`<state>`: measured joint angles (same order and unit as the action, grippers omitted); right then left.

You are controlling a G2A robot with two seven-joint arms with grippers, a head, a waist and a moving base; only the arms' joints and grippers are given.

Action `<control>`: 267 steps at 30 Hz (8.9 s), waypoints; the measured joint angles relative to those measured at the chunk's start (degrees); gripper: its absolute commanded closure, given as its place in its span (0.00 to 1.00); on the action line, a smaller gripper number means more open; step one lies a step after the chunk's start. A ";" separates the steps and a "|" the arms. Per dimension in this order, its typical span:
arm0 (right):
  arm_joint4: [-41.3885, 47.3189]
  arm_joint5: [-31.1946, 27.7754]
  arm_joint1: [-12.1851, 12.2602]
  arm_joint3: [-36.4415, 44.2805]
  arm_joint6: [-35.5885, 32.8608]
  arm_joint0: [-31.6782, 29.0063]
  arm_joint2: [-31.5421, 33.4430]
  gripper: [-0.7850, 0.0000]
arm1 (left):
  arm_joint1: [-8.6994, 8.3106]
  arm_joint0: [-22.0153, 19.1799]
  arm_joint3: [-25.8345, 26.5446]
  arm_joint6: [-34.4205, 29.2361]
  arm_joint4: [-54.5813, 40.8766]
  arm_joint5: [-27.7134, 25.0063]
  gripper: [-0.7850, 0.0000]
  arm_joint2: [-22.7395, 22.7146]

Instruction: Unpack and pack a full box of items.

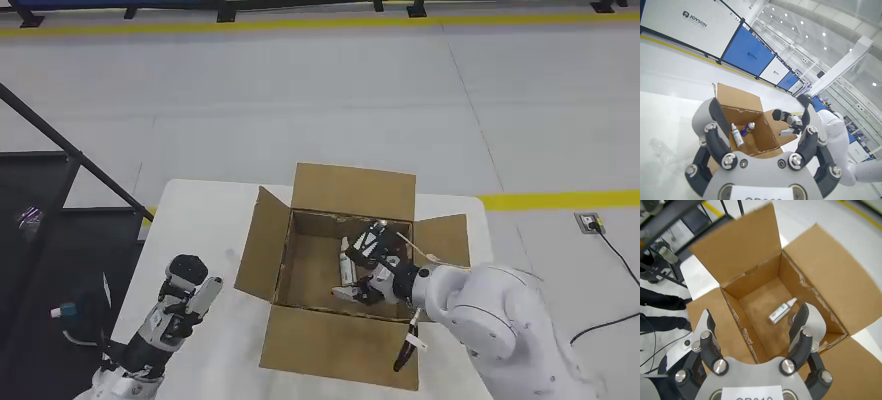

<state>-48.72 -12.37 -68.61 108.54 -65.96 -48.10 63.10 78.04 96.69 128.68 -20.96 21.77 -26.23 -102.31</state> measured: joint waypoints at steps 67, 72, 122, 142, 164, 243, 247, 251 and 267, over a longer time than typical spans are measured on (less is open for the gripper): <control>-9.43 6.66 -4.78 -32.01 12.98 9.29 -8.00 0.33 | -0.33 -10.80 -13.60 10.87 27.78 23.48 0.57 17.45; -9.47 6.20 -4.80 -31.87 13.06 9.14 -7.58 0.39 | -0.33 -10.30 -12.79 11.10 28.54 25.15 0.67 18.02; -7.28 3.46 -8.28 -37.82 12.49 13.95 -14.17 0.75 | -1.00 -6.64 -13.26 14.96 25.00 26.70 1.00 12.70; -15.67 8.01 -5.33 -10.93 5.74 5.22 -3.61 1.00 | -1.32 -8.23 -14.93 14.33 23.50 25.60 0.00 11.62; -29.04 15.96 -2.12 3.80 11.66 -14.72 26.47 1.00 | -1.46 -8.68 -12.03 14.02 21.98 25.76 0.00 12.52; -8.24 17.49 -11.45 -26.75 17.93 11.80 -22.97 0.00 | -1.48 3.40 -8.37 28.06 18.26 23.16 0.00 6.76; -4.54 18.98 -12.74 -31.73 20.83 12.76 -23.46 0.00 | -1.55 3.41 -8.20 27.22 18.33 21.27 0.00 7.09; -4.91 18.93 -12.71 -31.59 20.71 12.73 -23.42 0.00 | -1.55 3.40 -8.20 27.26 18.32 21.51 0.00 7.08; -7.37 32.10 -18.56 -40.07 14.64 19.73 -31.30 0.00 | -1.13 2.54 -8.56 28.88 18.19 27.41 0.00 7.75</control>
<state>-56.10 19.73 -87.17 68.47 -51.32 -28.37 31.80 76.91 99.23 120.12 7.92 39.95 1.18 -94.56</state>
